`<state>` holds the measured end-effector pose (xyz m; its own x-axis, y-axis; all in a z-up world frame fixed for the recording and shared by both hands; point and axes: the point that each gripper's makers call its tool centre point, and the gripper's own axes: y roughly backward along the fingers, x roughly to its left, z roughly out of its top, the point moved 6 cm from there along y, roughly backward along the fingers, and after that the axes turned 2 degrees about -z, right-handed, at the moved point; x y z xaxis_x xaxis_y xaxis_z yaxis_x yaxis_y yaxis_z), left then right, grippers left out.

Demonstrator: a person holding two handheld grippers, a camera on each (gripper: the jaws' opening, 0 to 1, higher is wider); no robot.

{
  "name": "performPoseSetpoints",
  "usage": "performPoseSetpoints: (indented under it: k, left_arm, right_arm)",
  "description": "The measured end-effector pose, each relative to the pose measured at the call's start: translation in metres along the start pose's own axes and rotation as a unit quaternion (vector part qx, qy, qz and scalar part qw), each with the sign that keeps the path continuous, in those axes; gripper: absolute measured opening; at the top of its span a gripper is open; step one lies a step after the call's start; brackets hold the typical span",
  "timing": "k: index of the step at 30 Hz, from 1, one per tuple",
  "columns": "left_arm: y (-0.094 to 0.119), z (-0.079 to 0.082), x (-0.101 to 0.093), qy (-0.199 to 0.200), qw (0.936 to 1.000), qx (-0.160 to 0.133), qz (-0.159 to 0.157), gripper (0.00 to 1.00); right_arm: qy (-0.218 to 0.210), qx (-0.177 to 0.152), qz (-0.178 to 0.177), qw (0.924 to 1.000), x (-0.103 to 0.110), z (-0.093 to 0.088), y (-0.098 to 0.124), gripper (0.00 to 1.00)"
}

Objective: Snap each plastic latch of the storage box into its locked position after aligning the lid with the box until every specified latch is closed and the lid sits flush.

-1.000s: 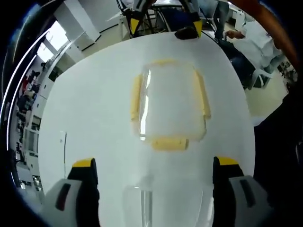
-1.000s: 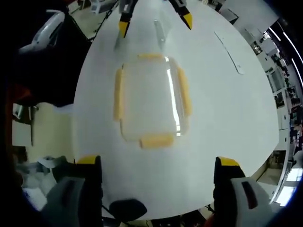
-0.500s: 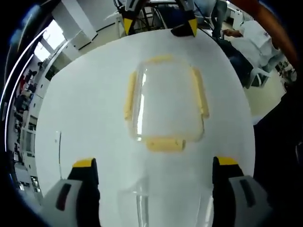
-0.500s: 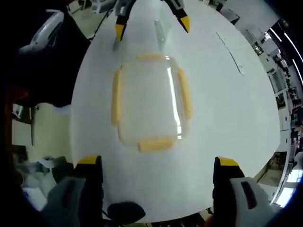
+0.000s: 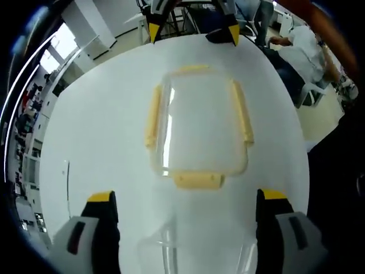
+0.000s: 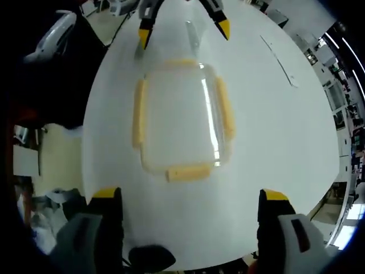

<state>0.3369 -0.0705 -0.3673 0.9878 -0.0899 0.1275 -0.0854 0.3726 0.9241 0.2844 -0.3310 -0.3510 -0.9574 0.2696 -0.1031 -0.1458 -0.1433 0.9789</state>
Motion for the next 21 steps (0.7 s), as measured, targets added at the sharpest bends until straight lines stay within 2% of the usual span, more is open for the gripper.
performPoseSetpoints:
  k: [8,14,21]
  left_arm:
    - [-0.004,-0.002,0.0,-0.002,1.0,0.004,-0.006,0.98]
    - [-0.009,-0.005,0.0,0.002,1.0,0.006,-0.008,0.98]
    - [-0.011,-0.002,0.002,0.003,0.9999,0.001,-0.01,0.97]
  right_arm:
    - [0.002,-0.009,-0.008,0.9999,-0.006,0.004,0.0,0.97]
    - [-0.001,-0.003,0.004,1.0,-0.003,-0.001,-0.011,0.97]
    - [-0.004,-0.006,0.005,1.0,-0.002,0.0,-0.013,0.96]
